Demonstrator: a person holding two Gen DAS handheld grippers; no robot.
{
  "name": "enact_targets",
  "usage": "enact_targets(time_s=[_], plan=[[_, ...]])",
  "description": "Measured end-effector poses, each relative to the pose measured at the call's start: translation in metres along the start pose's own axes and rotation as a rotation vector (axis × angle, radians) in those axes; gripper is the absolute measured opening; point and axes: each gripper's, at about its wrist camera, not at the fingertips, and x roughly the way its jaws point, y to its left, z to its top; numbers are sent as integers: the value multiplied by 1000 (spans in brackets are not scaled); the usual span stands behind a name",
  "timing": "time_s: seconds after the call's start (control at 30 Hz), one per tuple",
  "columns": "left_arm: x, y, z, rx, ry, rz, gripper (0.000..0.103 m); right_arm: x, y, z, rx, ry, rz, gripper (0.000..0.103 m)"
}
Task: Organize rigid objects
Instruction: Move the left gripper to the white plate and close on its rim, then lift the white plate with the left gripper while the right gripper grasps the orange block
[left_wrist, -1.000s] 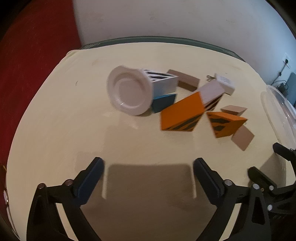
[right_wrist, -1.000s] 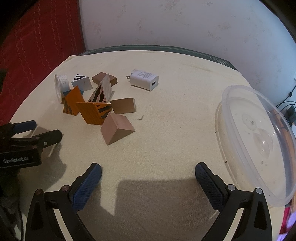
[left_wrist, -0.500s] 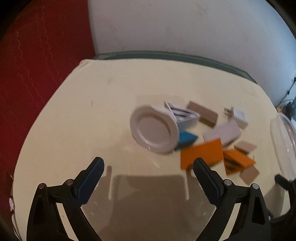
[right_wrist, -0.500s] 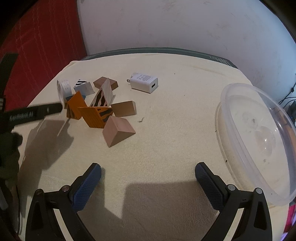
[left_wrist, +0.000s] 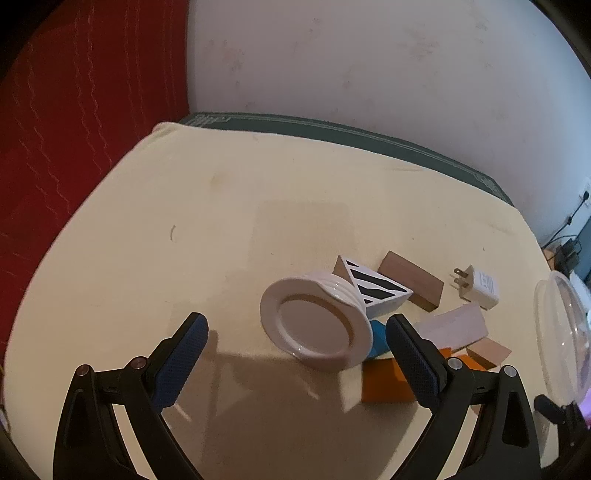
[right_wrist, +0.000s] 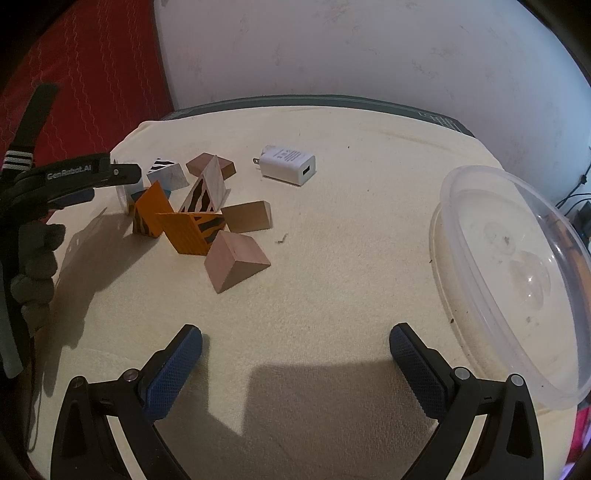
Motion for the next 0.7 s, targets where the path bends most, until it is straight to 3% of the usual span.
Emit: enact_targets(time_s=[0.17,0.3,0.47,0.7], plan=[[4,2,-3,-9,-4,-21,97,0,1,0,-4,2,-5,103],[9,6,-1,-10,5,-41,78,-1,0,0,2,-2,3,103],[10,8,-4,-17,19,-77,63,-2,-3,1,19,-14,21,103],[3,11,-5,-18,1,-83,63,-12,-10,6,81,-66,49,103]])
